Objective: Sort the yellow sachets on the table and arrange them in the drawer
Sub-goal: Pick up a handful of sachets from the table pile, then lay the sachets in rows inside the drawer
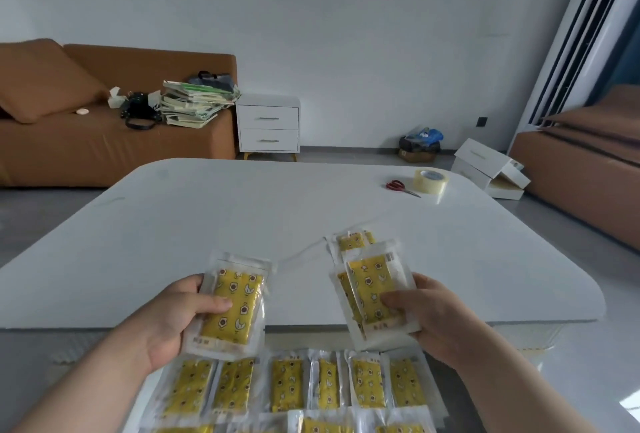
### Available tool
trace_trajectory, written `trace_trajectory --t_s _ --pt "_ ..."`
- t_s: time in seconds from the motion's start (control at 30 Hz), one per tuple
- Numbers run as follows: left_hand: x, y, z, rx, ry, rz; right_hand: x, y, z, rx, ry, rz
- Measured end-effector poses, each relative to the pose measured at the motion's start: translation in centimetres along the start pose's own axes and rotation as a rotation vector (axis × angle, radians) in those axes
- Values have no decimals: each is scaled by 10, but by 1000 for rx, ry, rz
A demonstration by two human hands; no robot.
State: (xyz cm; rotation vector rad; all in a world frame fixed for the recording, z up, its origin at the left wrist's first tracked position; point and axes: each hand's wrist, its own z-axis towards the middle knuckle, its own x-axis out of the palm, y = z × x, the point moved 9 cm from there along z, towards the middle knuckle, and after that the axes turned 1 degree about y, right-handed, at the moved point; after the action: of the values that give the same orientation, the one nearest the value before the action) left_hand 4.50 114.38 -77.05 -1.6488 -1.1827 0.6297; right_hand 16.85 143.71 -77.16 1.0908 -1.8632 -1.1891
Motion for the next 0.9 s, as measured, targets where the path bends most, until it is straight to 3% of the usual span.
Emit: trace_trajectory --t_s 0.17,0.33,0.53,0.7,0.9 --pt "-6 37 -9 -115 25 236 -6 -24 -12 67 29 -283" --pt "-1 66 3 -201 69 412 -3 -59 -2 220 69 -381" --pt "9 129 27 -310 -53 573 -2 -116 19 417 9 -566" --pt "13 146 42 -362 -175 550 -10 -149 40 520 -93 -445" --pt "18 156 56 -384 -186 494 1 -183 53 557 -158 -215"
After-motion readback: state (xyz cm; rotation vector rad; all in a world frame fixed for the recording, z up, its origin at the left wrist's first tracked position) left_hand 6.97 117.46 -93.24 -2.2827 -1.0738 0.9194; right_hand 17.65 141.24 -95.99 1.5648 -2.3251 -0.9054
